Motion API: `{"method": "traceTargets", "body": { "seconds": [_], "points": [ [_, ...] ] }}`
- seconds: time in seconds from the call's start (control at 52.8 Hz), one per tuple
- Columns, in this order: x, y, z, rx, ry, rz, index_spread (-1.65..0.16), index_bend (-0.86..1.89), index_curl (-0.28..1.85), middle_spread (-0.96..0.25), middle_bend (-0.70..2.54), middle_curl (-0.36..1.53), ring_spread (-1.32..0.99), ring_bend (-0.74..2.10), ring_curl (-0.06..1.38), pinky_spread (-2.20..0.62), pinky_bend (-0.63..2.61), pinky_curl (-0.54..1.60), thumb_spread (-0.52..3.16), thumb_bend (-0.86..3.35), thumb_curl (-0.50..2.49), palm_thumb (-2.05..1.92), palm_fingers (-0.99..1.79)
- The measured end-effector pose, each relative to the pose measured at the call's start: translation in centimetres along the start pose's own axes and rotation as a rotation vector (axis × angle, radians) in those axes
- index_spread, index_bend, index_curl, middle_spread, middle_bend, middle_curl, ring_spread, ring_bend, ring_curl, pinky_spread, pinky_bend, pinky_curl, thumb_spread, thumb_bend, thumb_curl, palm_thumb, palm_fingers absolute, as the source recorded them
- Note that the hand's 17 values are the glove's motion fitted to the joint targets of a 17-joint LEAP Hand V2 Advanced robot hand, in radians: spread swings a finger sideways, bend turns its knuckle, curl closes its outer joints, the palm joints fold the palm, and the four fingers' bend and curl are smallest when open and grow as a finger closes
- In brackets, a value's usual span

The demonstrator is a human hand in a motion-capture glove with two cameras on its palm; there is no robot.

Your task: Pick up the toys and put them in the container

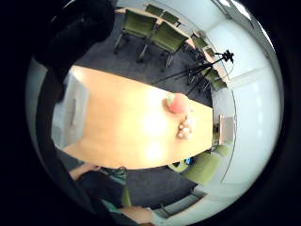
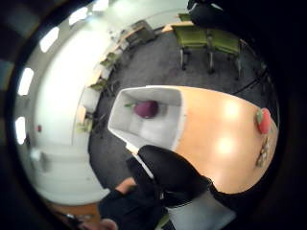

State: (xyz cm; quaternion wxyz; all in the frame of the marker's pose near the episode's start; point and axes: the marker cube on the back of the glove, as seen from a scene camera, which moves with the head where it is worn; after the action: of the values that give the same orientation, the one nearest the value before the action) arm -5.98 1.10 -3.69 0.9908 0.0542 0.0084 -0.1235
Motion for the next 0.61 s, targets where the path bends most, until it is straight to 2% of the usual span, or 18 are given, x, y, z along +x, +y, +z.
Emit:
{"method": "traceTargets", "body": {
  "seconds": [0.17,0.284,0.493,0.606],
  "points": [
    [11.5,1.1,-0.6,0.029,0.086,0.122,-0.38,0.18,0.56,-0.12,0.30,0.50,-0.20,0.54,0.26,-0.02,0.96,0.32,0.96,-0.08,0.28,-0.10,0.01],
    [16.5,0.7,0.3,0.027,0.100,0.170,-0.38,0.19,0.55,-0.13,0.29,0.49,-0.22,0.52,0.26,-0.02,0.94,0.32,0.98,-0.08,0.26,-0.09,0.03],
    [26.8,-1.3,6.6,-0.016,0.168,0.273,-0.39,0.20,0.54,-0.15,0.25,0.47,-0.24,0.45,0.24,-0.02,0.91,0.32,0.99,-0.08,0.23,-0.09,0.00],
    [29.7,-2.1,10.3,-0.043,0.182,0.320,-0.40,0.19,0.53,-0.15,0.17,0.44,-0.22,0.36,0.23,-0.02,0.92,0.32,0.99,-0.07,0.22,-0.09,-0.07]
  ]
}}
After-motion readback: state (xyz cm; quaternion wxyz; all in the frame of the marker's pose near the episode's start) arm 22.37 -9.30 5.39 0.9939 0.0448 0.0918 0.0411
